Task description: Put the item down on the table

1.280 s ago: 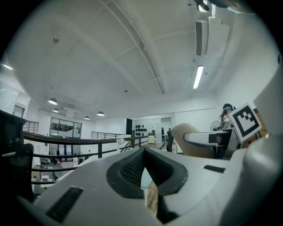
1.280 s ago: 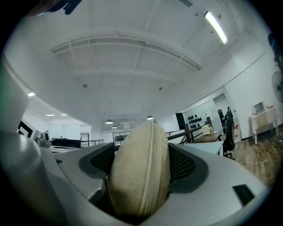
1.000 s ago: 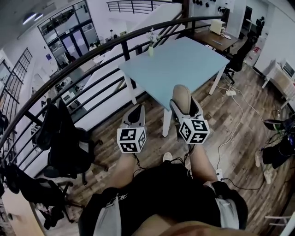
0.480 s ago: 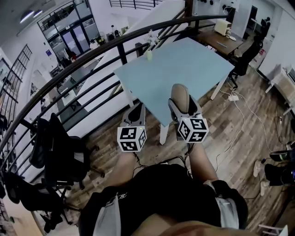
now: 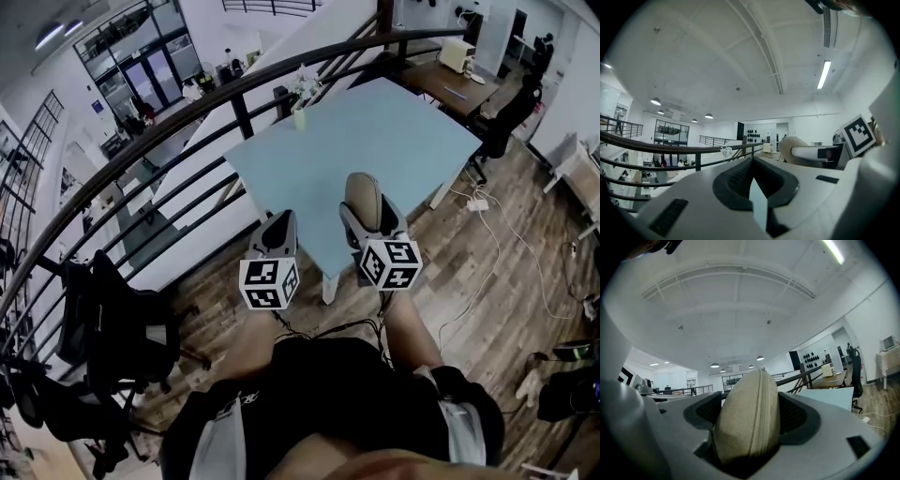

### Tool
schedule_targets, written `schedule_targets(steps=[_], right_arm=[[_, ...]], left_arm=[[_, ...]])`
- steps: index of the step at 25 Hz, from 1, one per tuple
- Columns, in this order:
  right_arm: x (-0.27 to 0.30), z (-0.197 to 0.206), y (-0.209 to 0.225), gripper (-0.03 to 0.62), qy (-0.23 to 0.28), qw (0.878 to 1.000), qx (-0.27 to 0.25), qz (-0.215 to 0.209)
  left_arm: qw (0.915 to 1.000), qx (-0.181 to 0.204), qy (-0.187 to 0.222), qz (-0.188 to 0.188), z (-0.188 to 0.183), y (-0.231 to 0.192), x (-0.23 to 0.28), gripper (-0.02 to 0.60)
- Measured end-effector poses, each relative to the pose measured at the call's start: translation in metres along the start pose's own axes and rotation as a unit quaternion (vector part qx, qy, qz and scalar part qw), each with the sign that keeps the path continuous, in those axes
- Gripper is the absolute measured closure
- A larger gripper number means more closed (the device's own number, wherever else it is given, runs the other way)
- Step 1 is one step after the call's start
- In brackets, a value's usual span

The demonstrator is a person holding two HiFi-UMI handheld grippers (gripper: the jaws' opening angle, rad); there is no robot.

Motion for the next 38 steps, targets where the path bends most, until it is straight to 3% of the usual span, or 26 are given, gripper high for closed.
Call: schedule_targets(steps=[19,24,38], right_arm=[[0.084,0.056,0.048,0.215,-0.064,0.996,0.037,0.045],[0.104,0.072,0.066,0.214,-0.078,0.993,0.077,0.053],[0.160,0.142,0.098,0.215,-0.161,0.978,0.117,0.058]], left_arm=[[0.9991,-0.003,-0.034,0.026,0.013,-0.040,0.086,0.571],[0.9990,0.002,-0.040,0.022,0.013,-0.051,0.096,0.571],[0.9982,0.009,-0.058,-0.006,0.018,-0.084,0.119,0.571]])
Point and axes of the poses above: the fingertips, and each gripper's own axes: x forward along the fingers, y to its right, z out of its underside, the point moved 10 cm from there along -x, backward along the fingers, and after that the axes turned 13 degrees about -z, right-handed, at the moved point
